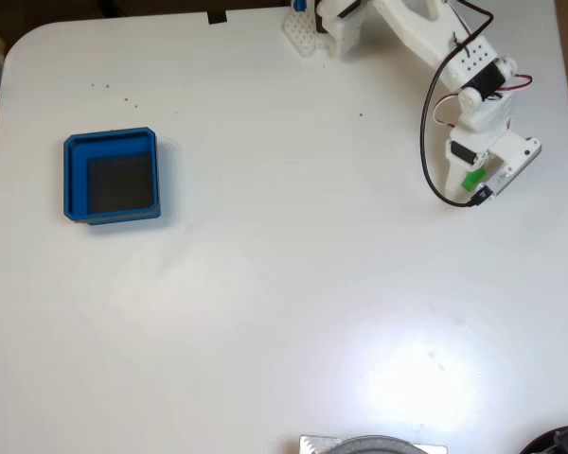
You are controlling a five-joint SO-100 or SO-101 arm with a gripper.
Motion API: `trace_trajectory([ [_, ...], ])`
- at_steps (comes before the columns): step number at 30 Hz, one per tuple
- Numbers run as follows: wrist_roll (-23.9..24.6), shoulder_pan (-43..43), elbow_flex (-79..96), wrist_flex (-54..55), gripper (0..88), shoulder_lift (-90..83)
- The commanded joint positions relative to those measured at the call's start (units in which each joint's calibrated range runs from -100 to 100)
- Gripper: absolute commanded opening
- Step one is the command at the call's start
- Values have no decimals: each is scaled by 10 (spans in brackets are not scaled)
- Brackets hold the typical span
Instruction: Pick up green cube and drop it in the blue box
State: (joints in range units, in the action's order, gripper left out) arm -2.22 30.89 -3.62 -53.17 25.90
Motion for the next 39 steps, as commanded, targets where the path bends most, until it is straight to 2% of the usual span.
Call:
trace_trajectory([
  [1,-2,-1,-28,4,354,-11],
  [4,-2,-3,-28,2,310,-11],
  [15,-1,-5,-27,-3,27,-12],
  [17,-1,-5,-27,-3,4,-12],
  [28,-2,-5,-27,-5,11,-37],
  [39,-2,-6,-27,-70,11,-180],
])
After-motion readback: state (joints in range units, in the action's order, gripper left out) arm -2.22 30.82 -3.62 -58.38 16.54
